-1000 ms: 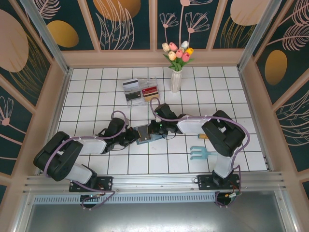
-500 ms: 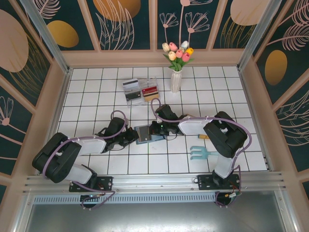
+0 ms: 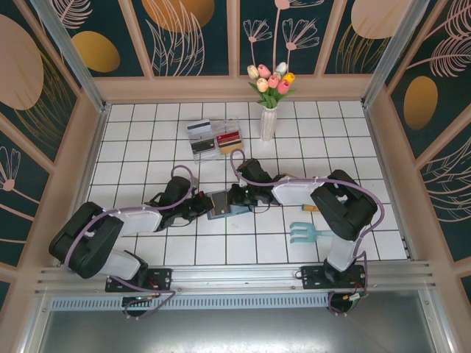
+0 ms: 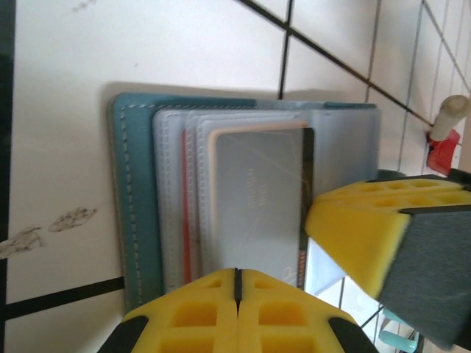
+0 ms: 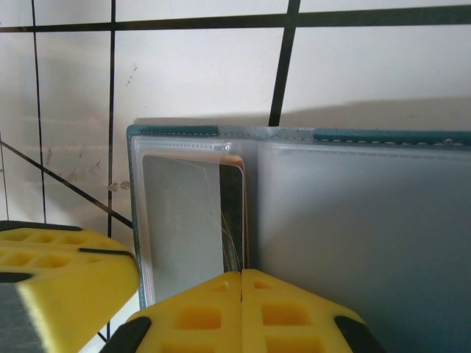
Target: Take the credit cards out of the card holder
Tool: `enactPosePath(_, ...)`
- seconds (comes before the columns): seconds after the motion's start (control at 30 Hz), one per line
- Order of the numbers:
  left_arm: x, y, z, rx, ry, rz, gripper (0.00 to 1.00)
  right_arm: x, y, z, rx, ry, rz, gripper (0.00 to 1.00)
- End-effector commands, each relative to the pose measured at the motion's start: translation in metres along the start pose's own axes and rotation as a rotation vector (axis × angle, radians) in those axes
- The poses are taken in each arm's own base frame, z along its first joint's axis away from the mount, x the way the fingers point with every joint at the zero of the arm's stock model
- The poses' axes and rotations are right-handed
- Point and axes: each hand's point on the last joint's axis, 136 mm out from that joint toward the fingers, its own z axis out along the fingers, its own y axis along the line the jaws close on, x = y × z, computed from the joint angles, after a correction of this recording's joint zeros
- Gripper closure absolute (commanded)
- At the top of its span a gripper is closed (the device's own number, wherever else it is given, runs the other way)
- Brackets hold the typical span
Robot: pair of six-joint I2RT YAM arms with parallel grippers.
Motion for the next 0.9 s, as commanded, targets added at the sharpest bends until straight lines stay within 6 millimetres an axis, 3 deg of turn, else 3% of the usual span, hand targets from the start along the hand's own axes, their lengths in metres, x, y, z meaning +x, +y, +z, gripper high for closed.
enactPosePath(0.0, -0.005, 0.000, 0.004, -0.024, -0.007, -0.006, 1.00, 0.001, 0.004, -0.004, -0.013, 0.001, 0.006, 0.93)
enactPosePath(0.27, 0.001, 0.028, 0.002, -0.129, -0.011, -0.040, 1.00, -0.003, -0.005, -0.010, 0.056, -0.016, -0.001, 0.93)
enactPosePath(0.57, 0.002, 0.026, 0.002, -0.120, 0.001, -0.031, 1.00, -0.004, -0.013, -0.011, 0.098, -0.025, 0.000, 0.92)
enactPosePath(0.77, 0.004, 0.026, 0.004, -0.116, 0.014, -0.028, 1.00, 0.000, -0.005, -0.006, 0.028, -0.005, 0.037, 0.75)
enactPosePath(0.87, 0.005, 0.027, 0.005, -0.117, 0.018, -0.029, 1.00, 0.004, -0.009, 0.000, 0.036, 0.017, 0.053, 0.72)
